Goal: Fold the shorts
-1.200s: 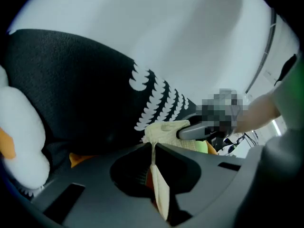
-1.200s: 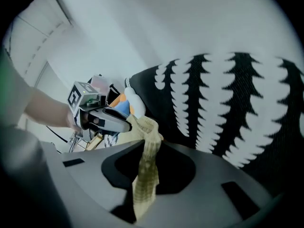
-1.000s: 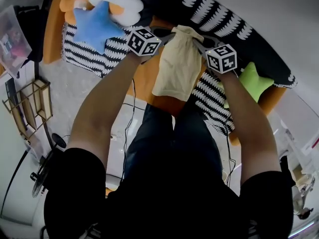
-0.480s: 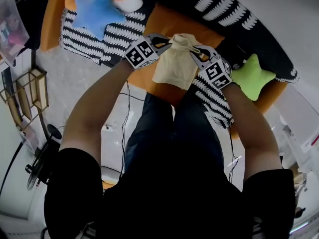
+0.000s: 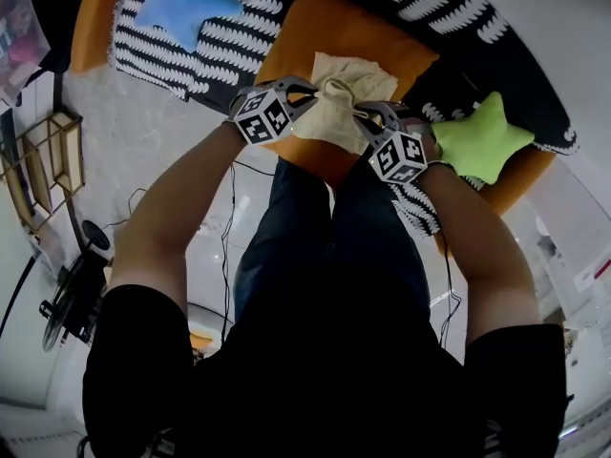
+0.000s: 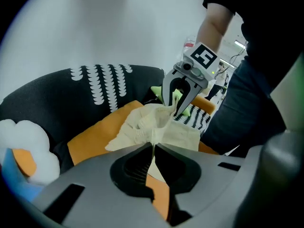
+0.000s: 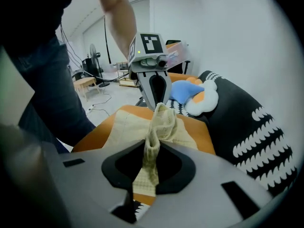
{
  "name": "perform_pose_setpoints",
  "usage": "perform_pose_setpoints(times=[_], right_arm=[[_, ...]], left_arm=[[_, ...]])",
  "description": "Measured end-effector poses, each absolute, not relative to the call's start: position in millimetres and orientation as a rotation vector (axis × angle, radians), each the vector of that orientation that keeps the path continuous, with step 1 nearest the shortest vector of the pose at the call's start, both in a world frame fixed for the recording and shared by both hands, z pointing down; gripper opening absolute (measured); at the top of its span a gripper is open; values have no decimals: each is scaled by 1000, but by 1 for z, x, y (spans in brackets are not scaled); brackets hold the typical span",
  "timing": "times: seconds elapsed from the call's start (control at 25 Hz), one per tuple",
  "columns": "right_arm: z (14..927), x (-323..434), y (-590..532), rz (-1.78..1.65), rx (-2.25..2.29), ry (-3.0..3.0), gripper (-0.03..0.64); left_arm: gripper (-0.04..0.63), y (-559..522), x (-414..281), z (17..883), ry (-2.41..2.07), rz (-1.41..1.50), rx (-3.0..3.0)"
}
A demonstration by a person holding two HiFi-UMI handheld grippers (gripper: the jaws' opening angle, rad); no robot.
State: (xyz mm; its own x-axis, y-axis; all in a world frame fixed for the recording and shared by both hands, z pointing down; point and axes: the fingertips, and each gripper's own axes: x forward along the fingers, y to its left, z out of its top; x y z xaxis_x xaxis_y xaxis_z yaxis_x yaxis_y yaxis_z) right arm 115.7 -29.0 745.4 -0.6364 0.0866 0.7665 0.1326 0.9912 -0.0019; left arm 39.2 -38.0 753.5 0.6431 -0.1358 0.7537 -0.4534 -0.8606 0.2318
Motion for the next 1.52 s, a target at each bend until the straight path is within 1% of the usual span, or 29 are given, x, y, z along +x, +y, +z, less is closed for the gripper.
perform_pose_setpoints(times=[0.32,0.36,0.44,0.52,0.6,0.72,0.84,0.92,1.0,1.08,1.2,1.36,1.48,1.52], right_arm=[[765,119,36,-258,-337,-2186,55],[767,119,44,-277,-360,-2177,55],[773,121,57,-309,-398,-2154,55],[780,121,65,-336,-425,-2124,55],[788,122,72,-356,-447,-2092,54],[799,124,83,-373,-482,-2045,54],[806,124,89,-388,-501,-2015,55],[807,121,89,-395,-490,-2007,58],[806,121,89,-393,-478,-2001,61],[806,123,89,-380,-461,-1997,68],[810,130,95,-338,-436,-1986,90],[819,139,105,-237,-390,-1983,98],[823,141,107,-148,-345,-1980,121],[824,141,108,-123,-334,-1977,139]], left_arm=[[41,14,44,768,-400,1108,2407],[55,18,44,769,-390,1097,2392],[113,28,45,770,-370,1062,2356],[201,36,45,770,-355,1028,2323],[230,41,45,769,-373,987,2303],[247,38,47,761,-454,918,2292],[247,31,54,753,-538,861,2294],[235,29,60,755,-570,884,2296],[160,31,62,764,-587,964,2284],[126,34,62,772,-590,1044,2274],[110,44,61,780,-568,1095,2268],[98,64,54,798,-525,1097,2169],[98,68,47,807,-562,1065,2090],[98,68,45,807,-574,1063,2078]])
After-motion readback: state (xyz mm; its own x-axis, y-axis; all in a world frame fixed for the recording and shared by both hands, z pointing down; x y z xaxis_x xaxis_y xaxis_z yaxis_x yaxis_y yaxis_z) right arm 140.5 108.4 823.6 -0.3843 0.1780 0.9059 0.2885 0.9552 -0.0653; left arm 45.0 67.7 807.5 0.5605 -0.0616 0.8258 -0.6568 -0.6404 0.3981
